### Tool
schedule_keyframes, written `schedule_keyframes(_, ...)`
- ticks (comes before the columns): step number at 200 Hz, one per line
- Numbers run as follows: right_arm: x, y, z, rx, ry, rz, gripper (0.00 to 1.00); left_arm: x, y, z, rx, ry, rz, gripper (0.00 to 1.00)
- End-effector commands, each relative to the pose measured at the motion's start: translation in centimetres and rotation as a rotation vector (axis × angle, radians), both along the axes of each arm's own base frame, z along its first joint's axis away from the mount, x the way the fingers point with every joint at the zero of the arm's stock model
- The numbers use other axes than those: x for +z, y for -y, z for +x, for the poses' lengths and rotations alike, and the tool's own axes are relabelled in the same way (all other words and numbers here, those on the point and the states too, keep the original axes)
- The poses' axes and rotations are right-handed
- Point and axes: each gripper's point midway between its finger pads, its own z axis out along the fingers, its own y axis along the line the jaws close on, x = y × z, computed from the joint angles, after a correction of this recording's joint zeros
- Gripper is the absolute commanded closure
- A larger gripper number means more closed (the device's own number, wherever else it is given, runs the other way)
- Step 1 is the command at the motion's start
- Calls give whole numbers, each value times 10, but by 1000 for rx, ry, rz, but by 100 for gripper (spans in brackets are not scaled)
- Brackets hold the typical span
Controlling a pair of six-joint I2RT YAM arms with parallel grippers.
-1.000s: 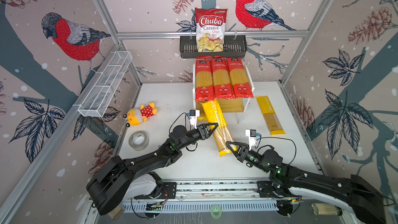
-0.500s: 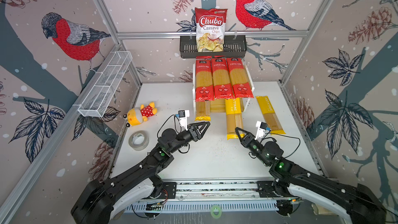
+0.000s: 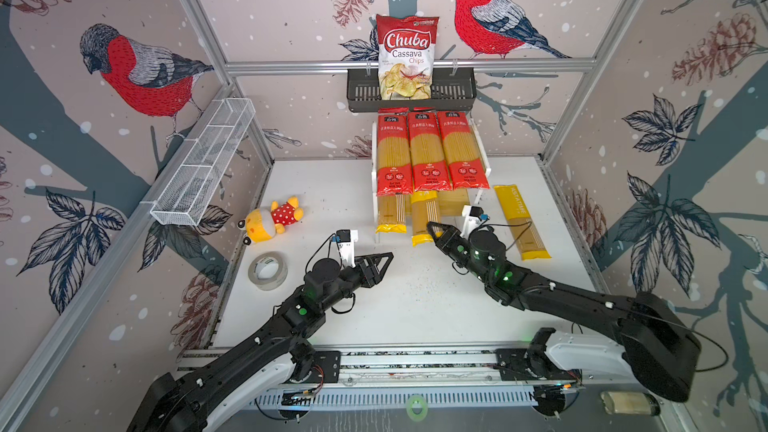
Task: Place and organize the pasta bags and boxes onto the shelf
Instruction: 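Open both grippers and draw them back from the standing yellow bag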
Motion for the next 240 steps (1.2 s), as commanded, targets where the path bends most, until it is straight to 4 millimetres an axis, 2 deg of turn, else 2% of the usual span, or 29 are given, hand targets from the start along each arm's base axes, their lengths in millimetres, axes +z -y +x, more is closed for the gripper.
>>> schedule_keyframes(1,29,-8,11,-14,69,91,81,3,-1,0,1,2,-6,40)
schedule_keyframes(21,18,-2,12,-18,46,71,66,3,-1,-2,-3,2,-12,40)
schedule_keyframes(42,5,3,6,-11,17,42,55,1,-1,-3,-4,-4,-14,40)
schedule_keyframes(53,8,6,1,-2,19,47,52,-1,-1,-3,-5,-7,-19,40)
schedule_keyframes(91,-4,14,-16,23,-34,78,50,-1,9,-4,-51,-16,-51,40)
schedule_keyframes(117,-2,15,-23,32,-34,96,54,-6,10,-4,-55,-22,-51,40)
schedule_keyframes(146,4,12,-17,25,-12,85,73,-9,12,-5,-67,-30,-49,40)
schedule_keyframes(162,13,7,-10,27,14,87,80,-10,11,-6,-67,-33,-54,40)
schedule_keyframes(204,34,1,13,18,59,101,83,-15,6,-9,-52,-40,-56,40)
schedule_keyframes(207,26,-1,17,18,45,84,83,-15,6,-10,-52,-41,-54,40)
schedule_keyframes(227,20,-4,22,24,31,70,83,-16,5,-10,-50,-41,-52,40)
schedule_keyframes(240,15,-3,21,24,21,64,79,-18,4,-11,-49,-43,-48,40)
